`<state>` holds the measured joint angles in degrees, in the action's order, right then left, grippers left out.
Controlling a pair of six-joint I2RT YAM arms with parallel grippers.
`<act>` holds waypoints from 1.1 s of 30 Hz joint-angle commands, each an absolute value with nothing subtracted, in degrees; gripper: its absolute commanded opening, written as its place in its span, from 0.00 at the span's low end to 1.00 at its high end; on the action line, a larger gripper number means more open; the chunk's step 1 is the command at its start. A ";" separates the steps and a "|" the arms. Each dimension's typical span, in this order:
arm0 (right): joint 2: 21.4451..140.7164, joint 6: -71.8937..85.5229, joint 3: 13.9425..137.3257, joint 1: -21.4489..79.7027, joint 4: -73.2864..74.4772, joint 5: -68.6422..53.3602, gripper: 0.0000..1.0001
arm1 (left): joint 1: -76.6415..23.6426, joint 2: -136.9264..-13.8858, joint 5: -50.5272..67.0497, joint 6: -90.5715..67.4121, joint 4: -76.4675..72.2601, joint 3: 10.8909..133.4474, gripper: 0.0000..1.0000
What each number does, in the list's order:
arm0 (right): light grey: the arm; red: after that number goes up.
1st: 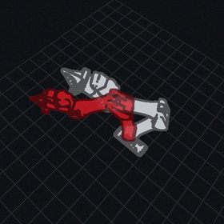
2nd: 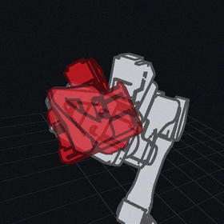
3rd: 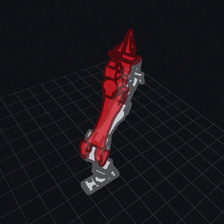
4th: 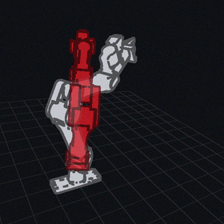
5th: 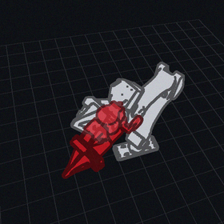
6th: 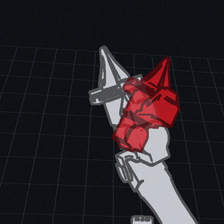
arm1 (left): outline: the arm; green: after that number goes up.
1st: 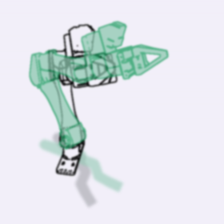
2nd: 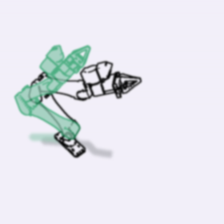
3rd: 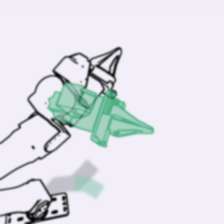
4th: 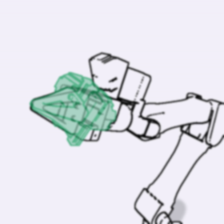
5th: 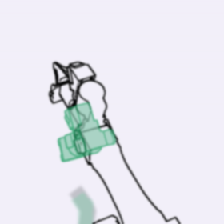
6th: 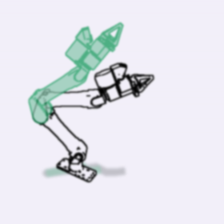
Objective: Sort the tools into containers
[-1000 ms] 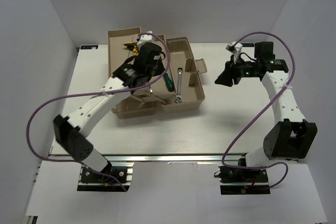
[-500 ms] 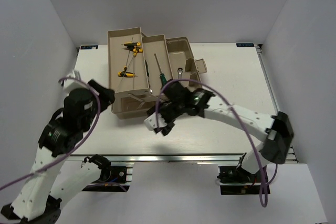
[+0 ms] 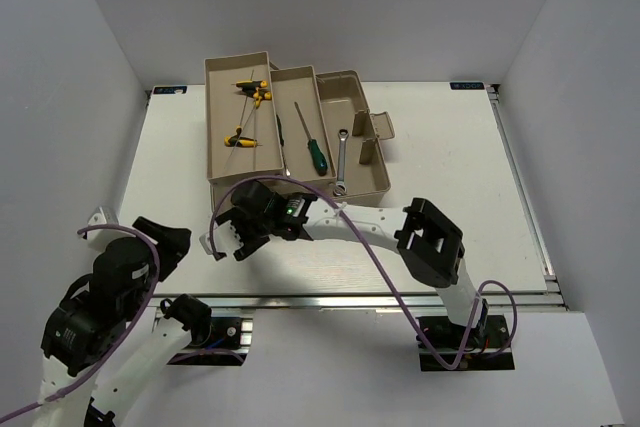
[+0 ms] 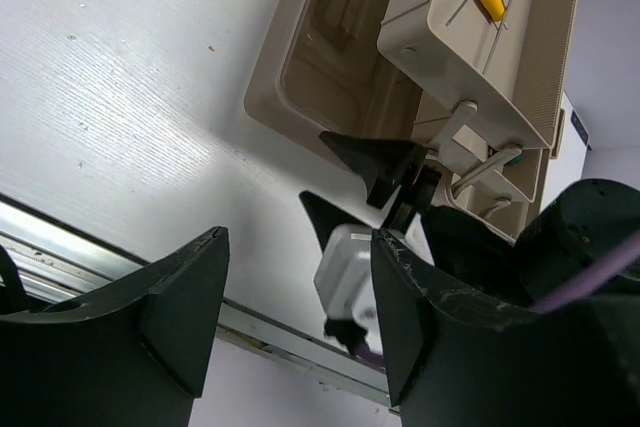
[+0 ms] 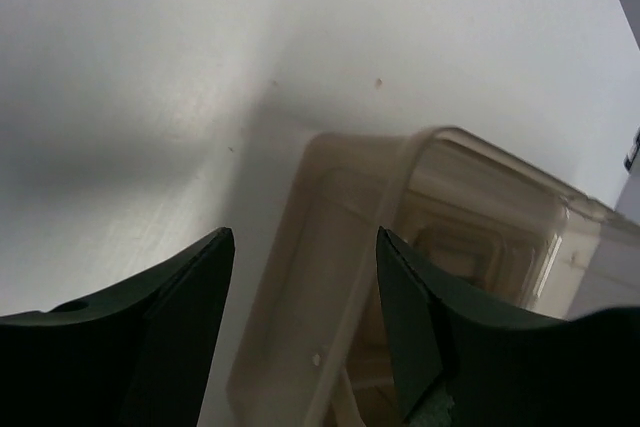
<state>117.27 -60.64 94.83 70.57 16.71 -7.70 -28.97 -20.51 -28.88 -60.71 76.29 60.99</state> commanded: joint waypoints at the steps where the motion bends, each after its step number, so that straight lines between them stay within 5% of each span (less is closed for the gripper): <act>1: 117.25 -58.36 97.30 70.40 9.16 -1.06 0.65 | -29.00 -21.09 -31.03 -63.46 80.95 62.40 0.69; 11: 121.46 -59.41 93.87 69.96 3.77 5.45 0.65 | -29.00 -21.62 -29.97 -63.81 80.16 62.05 0.69; 14: 122.52 -59.59 94.48 69.87 5.79 3.78 0.52 | -29.00 -21.62 -29.79 -64.25 80.68 62.14 0.69; 18: 122.61 -57.84 95.89 69.35 8.34 1.06 0.15 | -29.00 -20.48 -29.79 -64.69 80.95 60.39 0.67; 21: 120.94 -55.30 97.38 68.21 10.54 -2.19 0.00 | -29.00 -18.82 -29.09 -66.26 80.86 56.88 0.66; 33: 104.86 -46.24 97.65 62.58 12.39 -9.05 0.00 | -29.09 -10.46 -20.05 -73.21 72.45 41.76 0.65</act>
<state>115.87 -45.80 95.72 63.68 18.61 -8.64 -28.99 -11.14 -23.07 -67.44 76.20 44.47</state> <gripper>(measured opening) 0.082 0.656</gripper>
